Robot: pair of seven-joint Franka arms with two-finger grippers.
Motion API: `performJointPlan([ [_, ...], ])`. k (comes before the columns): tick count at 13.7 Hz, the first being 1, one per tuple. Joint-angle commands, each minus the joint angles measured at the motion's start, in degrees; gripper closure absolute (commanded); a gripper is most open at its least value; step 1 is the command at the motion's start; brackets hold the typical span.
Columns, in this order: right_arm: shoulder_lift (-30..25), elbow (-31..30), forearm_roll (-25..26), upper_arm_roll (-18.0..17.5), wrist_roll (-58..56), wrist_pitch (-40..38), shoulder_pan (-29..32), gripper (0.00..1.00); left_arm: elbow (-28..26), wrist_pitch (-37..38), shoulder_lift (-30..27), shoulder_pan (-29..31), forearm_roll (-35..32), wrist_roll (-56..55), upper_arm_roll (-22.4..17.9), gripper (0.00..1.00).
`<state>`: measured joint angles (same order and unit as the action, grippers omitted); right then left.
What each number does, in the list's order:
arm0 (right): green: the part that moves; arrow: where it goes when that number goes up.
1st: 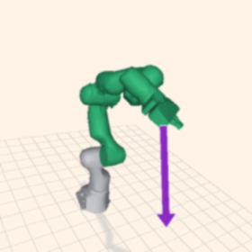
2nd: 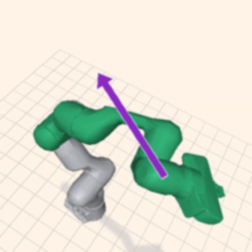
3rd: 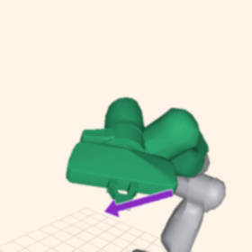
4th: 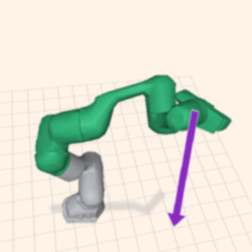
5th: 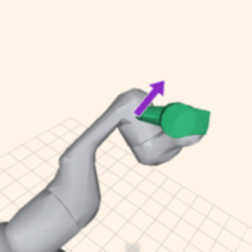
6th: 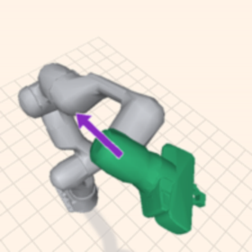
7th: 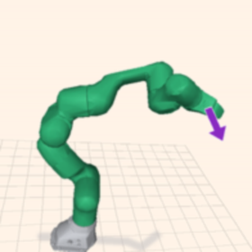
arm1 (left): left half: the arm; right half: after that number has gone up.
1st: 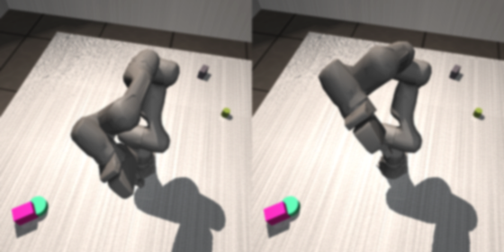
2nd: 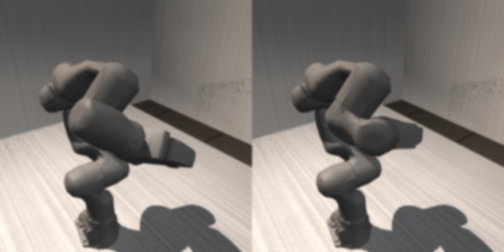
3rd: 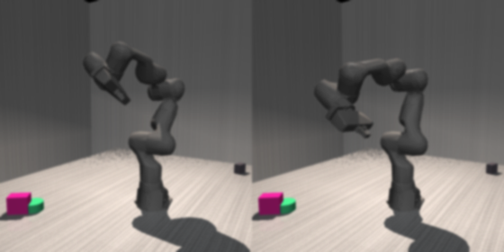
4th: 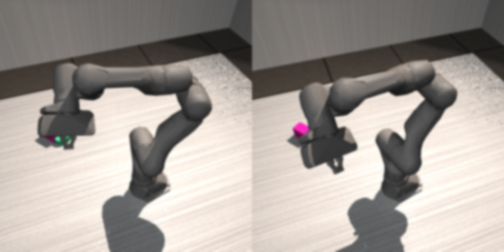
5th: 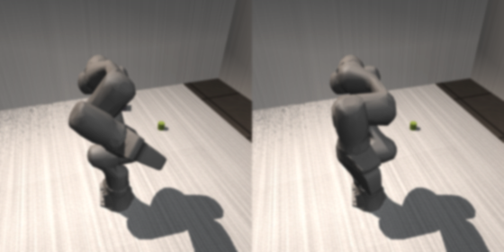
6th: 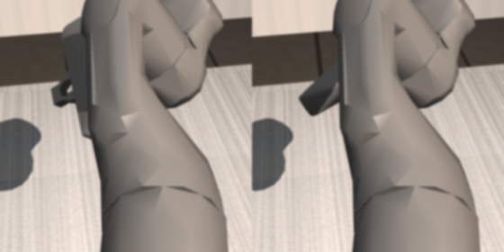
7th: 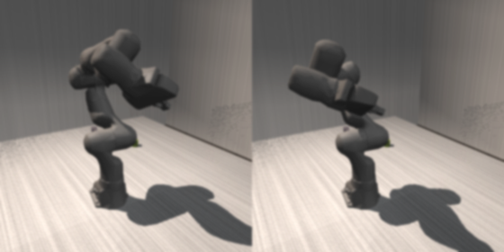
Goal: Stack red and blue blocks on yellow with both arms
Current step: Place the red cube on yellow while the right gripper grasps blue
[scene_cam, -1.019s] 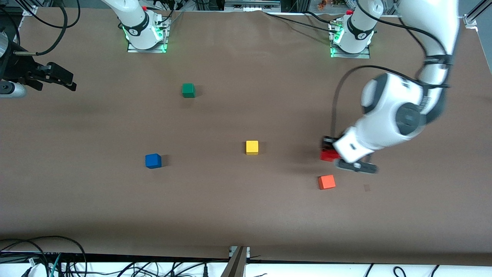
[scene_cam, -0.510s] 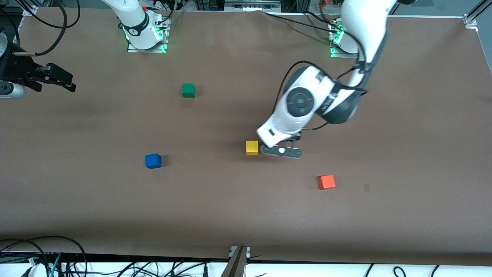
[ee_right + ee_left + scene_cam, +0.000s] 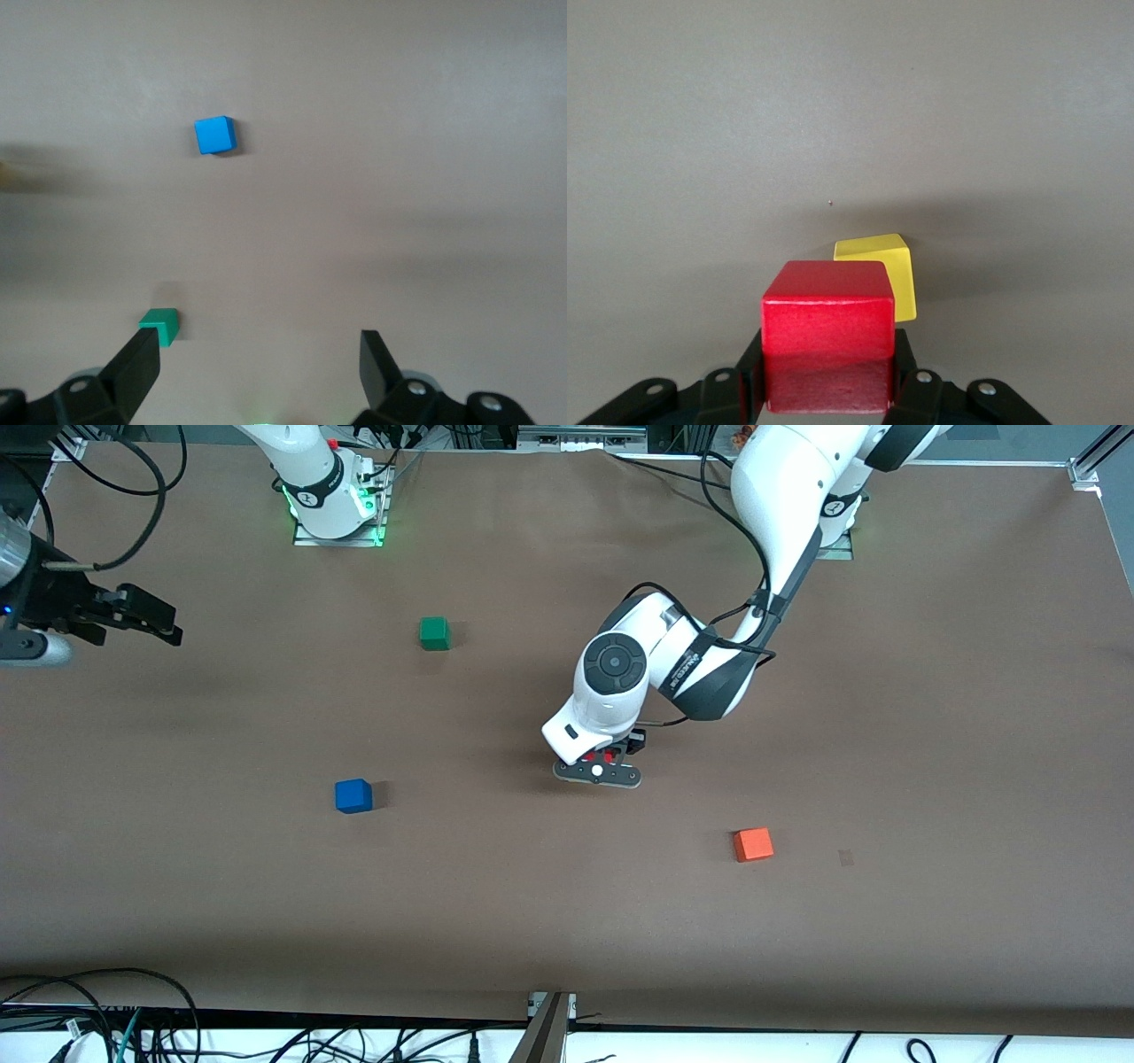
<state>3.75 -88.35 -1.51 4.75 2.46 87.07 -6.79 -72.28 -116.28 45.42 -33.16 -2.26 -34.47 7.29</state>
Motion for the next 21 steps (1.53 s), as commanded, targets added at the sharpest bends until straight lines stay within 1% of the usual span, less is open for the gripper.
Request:
performJointPlan([
  [1, 5.37, 1.43, 0.45, 0.09, -0.88, -0.41, 0.55, 0.00, 2.68, -0.52, 1.77, -2.51, -1.43, -2.35, -2.19, 1.00],
  [3, 6.53, 1.43, 0.10, 0.18, -3.50, 0.55, 0.64, 0.00, 2.76, -0.61, 2.39, -3.14, -1.43, -2.80, -2.63, 1.00],
  [5, 7.93, 1.43, 0.36, 0.00, -5.54, 3.18, 0.03, 0.00, 4.16, -0.61, 3.26, -3.40, -1.43, -3.67, -2.72, 1.00],
  [7, 11.36, 1.43, 0.19, -0.18, -5.63, 4.42, 0.02, 0.00, 4.61, -0.61, 3.97, -4.10, -1.43, -4.81, -2.81, 1.00],
  [8, 12.94, 1.34, 0.01, -0.26, -5.63, 6.34, -0.15, 0.00, 4.70, -0.61, 4.23, -4.19, -1.43, -5.17, -2.90, 1.00],
  [12, 18.56, -0.15, -0.25, -0.26, -4.48, 15.39, -3.13, 0.00, 4.70, -0.70, 4.76, -4.45, -1.43, -6.40, -2.90, 1.00],
  [17, 22.17, -8.67, -0.34, -0.35, -4.40, 31.55, -6.30, 0.00, 4.96, -2.02, 5.64, -4.45, -1.43, -7.63, -2.90, 1.00],
  [21, 25.60, -11.22, -0.25, -1.49, -5.36, 40.70, -6.57, 0.00, 5.31, -2.02, 5.82, -4.45, -1.43, -7.99, -2.90, 1.00],
])
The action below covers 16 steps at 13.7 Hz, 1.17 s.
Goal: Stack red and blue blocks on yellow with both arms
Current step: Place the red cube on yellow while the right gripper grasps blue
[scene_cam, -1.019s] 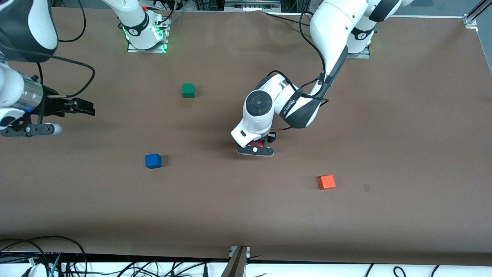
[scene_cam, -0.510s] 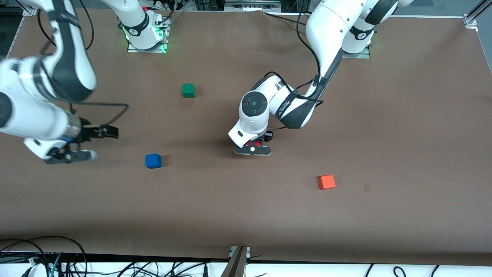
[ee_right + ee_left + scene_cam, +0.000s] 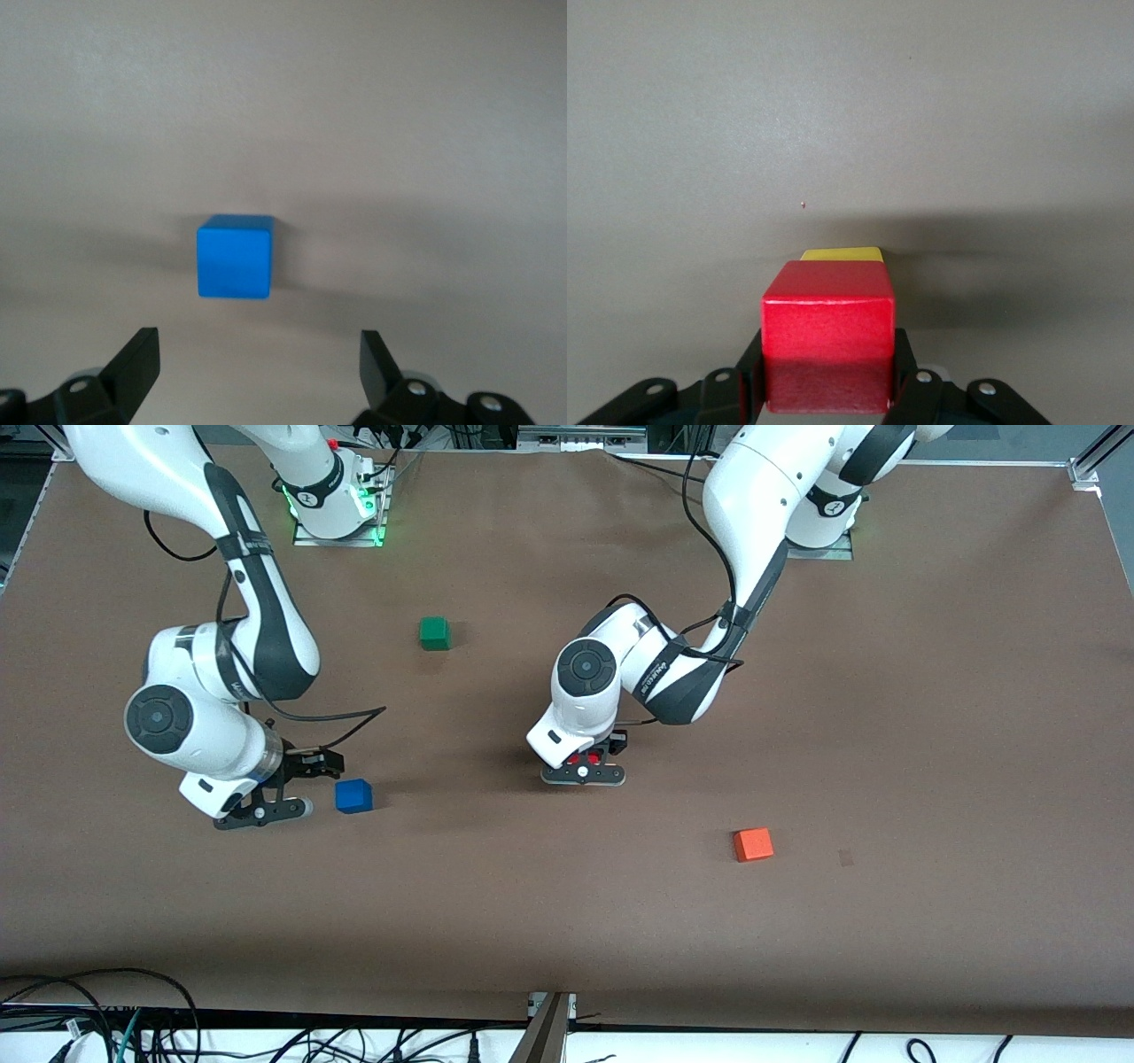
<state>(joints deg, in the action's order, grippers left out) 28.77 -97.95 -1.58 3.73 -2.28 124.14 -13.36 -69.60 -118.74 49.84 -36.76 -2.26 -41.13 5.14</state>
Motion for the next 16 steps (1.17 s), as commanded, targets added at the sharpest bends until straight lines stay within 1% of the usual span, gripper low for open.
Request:
performJointPlan([
  [1, 1.46, -2.59, -0.18, -0.57, -0.71, 6.09, 0.00, 0.00, 2.71, 0.44, 1.67, -0.85, -1.43, -1.33, -0.75, 1.00],
  [2, 2.34, -4.16, -0.18, -0.65, -0.71, 9.25, 0.00, 0.00, 2.71, 0.44, 1.67, -0.85, -1.43, -1.33, -0.75, 0.85],
  [3, 2.96, -5.83, -0.18, -0.74, -0.71, 12.59, -0.09, 0.00, 2.71, 0.44, 1.67, -0.85, -1.43, -1.33, -0.75, 0.75],
  [4, 3.83, -7.24, -0.18, -1.27, -0.71, 15.66, -0.09, 0.00, 2.62, 0.44, 1.76, -0.85, -1.43, -1.33, -0.75, 0.60],
  [5, 4.54, -7.95, -0.18, -1.44, -0.71, 17.61, -0.09, 0.00, 2.62, 0.44, 1.67, -0.85, -1.43, -1.41, -0.75, 0.06],
  [6, 4.98, -7.96, -0.18, -1.45, -0.80, 18.15, -0.09, 0.01, 2.71, 0.44, 1.67, -0.85, -1.43, -1.41, -0.75, 0.00],
  [8, 5.07, -7.87, -0.18, -1.45, -0.71, 18.24, -0.09, 0.02, 3.93, 0.70, 1.41, -0.68, -1.34, -2.46, -0.75, 0.00],
  [9, 5.07, -7.87, -0.09, -1.53, -0.80, 18.24, -0.09, 0.06, 4.55, 1.40, 1.06, -0.50, -1.34, -2.82, -0.66, 0.00],
  [10, 4.98, -7.87, -0.18, -1.53, -0.80, 18.24, -0.09, 0.13, 4.56, 1.84, 0.27, -0.15, -1.25, -2.73, -0.75, 0.00],
  [12, 4.98, -7.70, -0.18, -1.53, -0.71, 18.16, -0.09, 0.36, 5.69, 5.25, -1.14, 1.86, -1.17, -2.12, -0.66, 0.00],
  [14, 4.98, -7.43, -0.18, -1.53, -0.53, 18.07, -0.09, 0.61, 8.68, 9.29, -2.02, 6.24, -1.08, -1.77, -0.14, 0.00],
  [15, 4.72, -7.17, -0.18, -1.62, -0.36, 17.89, -0.09, 0.71, 9.73, 11.31, -2.54, 8.18, -1.08, -0.46, -0.05, 0.00],
  [16, 4.28, -6.56, -0.18, -1.80, -0.36, 17.02, -0.09, 0.74, 10.00, 14.20, -3.94, 10.20, -1.08, 2.95, -0.13, 0.00],
])
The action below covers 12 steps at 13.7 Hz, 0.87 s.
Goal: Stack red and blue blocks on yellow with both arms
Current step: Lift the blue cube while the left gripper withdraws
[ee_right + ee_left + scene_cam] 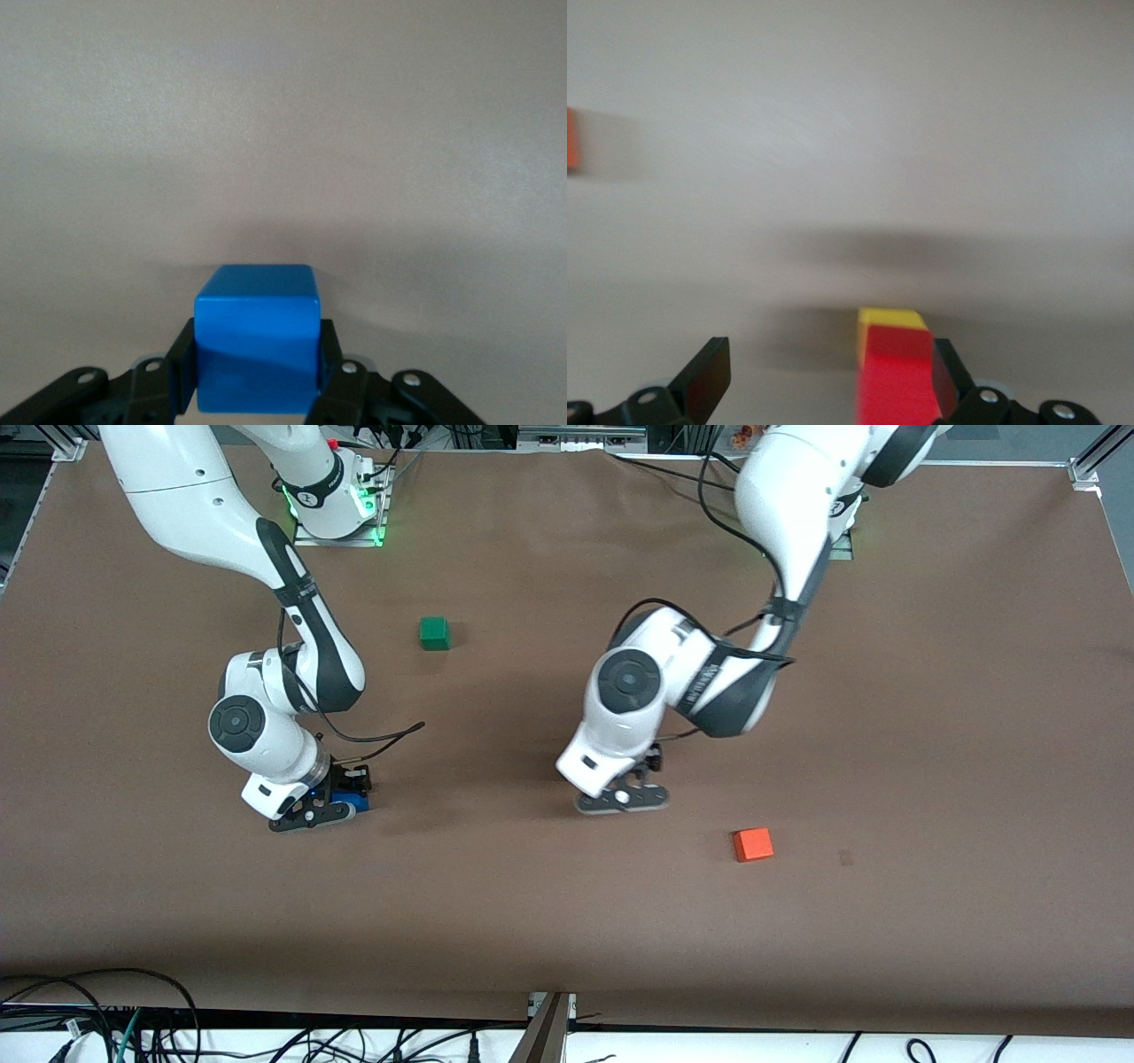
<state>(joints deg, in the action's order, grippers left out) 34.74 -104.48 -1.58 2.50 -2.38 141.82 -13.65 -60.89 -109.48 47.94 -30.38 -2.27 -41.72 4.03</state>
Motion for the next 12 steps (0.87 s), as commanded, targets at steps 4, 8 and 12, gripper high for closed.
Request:
performJointPlan([
  [4, -3.37, 8.65, -2.45, -2.75, 3.15, -13.55, 0.12, 0.74, 1.13, 13.56, -8.91, 15.24, -1.16, 16.38, 0.63, 0.00],
  [8, -3.02, 22.45, -4.31, -5.92, 15.52, -27.63, -2.85, 0.74, 1.13, 19.10, -13.04, 25.88, -0.99, 30.98, 0.45, 0.00],
  [12, -1.18, 28.96, -4.05, -5.84, 30.72, -28.80, -12.86, 0.73, -3.51, 22.63, -22.87, 32.57, -0.81, 38.62, 0.45, 0.00],
])
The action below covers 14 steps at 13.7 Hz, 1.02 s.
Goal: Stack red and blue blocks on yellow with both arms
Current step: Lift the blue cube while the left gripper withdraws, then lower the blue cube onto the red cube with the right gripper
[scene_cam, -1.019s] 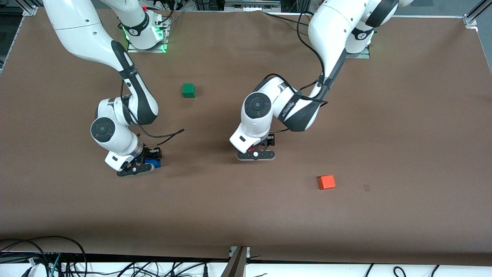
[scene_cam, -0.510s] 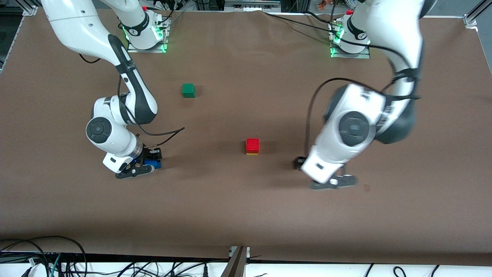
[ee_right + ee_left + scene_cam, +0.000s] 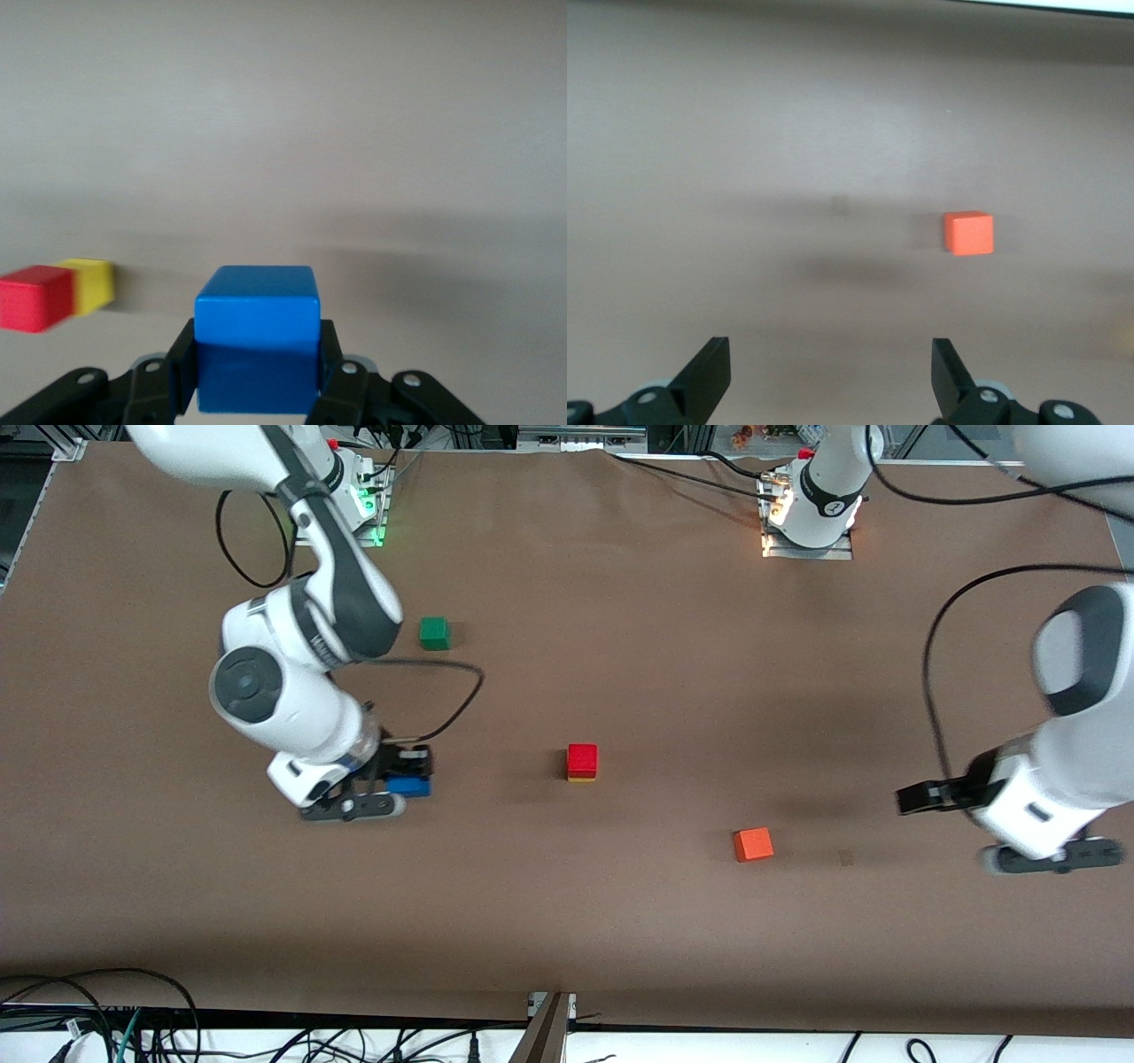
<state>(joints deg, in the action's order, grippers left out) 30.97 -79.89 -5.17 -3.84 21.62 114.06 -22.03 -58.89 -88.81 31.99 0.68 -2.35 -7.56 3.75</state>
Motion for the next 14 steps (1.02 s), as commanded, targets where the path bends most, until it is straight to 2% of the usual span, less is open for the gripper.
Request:
performJointPlan([
  [1, 4.08, 6.66, -0.11, 0.67, 11.21, -0.94, -7.56, 0.73, -7.97, 2.32, -9.73, 3.26, -0.64, 5.79, 0.73, 0.00],
  [3, 8.38, 12.80, 0.86, 1.02, 19.13, -0.94, -12.49, 0.73, -14.82, 2.24, -15.71, 4.77, -0.47, 6.16, 0.73, 0.00],
  [5, 12.34, 17.12, 3.83, 1.03, 24.68, -0.33, -15.75, 0.73, -19.40, 2.15, -19.50, 4.77, 2.86, 5.55, 0.64, 0.00],
  [8, 15.07, 17.84, 5.69, 1.03, 26.28, 2.48, -17.08, 0.72, -27.13, 0.49, -24.25, 3.98, 3.22, 3.36, 0.56, 0.00],
  [14, 17.98, 17.93, 9.30, 1.11, 28.22, 6.17, -19.54, 0.71, -26.54, 0.48, -22.42, 5.56, 3.14, 4.40, 0.64, 0.00],
])
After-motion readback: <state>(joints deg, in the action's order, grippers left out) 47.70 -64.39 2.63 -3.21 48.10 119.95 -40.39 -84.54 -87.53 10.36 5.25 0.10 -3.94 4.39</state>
